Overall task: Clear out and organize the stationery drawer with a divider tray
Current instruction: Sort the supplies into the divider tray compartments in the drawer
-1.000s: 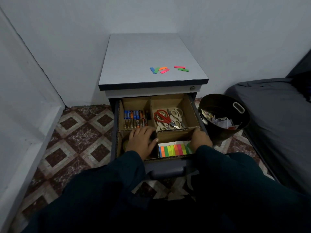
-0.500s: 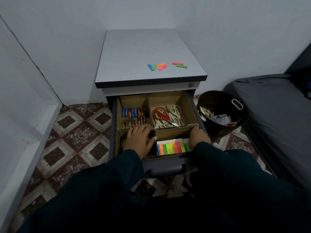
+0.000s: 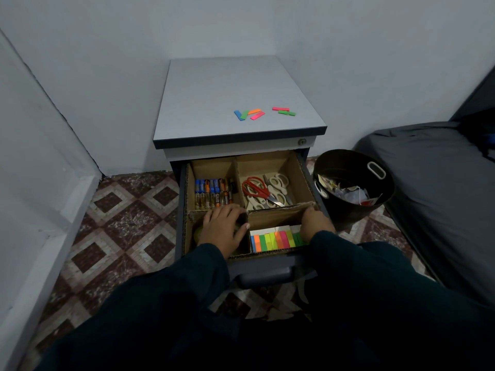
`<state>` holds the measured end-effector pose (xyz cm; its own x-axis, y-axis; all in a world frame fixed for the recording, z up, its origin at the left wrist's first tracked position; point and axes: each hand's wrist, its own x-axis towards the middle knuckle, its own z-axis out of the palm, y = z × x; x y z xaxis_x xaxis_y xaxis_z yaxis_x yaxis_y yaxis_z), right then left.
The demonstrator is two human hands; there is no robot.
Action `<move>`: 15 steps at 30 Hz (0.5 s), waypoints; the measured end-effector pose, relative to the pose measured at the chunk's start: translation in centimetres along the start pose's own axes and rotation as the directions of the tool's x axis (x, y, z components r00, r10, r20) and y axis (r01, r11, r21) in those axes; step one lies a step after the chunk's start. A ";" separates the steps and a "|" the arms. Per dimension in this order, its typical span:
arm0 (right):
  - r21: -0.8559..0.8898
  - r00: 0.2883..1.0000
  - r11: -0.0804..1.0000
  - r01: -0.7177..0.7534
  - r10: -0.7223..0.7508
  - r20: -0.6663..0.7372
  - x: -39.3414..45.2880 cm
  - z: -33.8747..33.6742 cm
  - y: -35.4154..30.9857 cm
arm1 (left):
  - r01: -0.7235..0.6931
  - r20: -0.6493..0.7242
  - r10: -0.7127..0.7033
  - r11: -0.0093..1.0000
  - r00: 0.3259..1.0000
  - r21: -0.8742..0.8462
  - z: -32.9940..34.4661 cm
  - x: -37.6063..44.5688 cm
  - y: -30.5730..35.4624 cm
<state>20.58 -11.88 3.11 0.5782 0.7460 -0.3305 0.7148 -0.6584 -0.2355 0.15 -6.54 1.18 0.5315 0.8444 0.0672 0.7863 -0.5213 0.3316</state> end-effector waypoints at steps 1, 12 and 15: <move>0.000 1.000 1.000 0.016 -0.016 0.006 0.0 0.0 0.0 | 0.002 0.001 -0.002 1.000 1.000 0.000 -0.1 0.0 0.1; -0.063 0.985 0.984 0.169 -0.171 -0.030 1.6 -4.2 -0.7 | 0.000 -0.037 -0.001 1.000 0.999 -0.019 -2.3 1.8 1.7; -0.058 0.970 0.970 0.234 -0.237 -0.045 2.4 -6.0 -1.9 | 0.001 -0.068 -0.003 1.000 0.998 -0.030 -3.3 3.3 2.4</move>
<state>22.97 -8.23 8.30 0.4093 0.8846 -0.2235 0.8522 -0.4582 -0.2528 2.71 -4.59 5.28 0.5067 0.8523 0.1297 0.7768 -0.5166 0.3601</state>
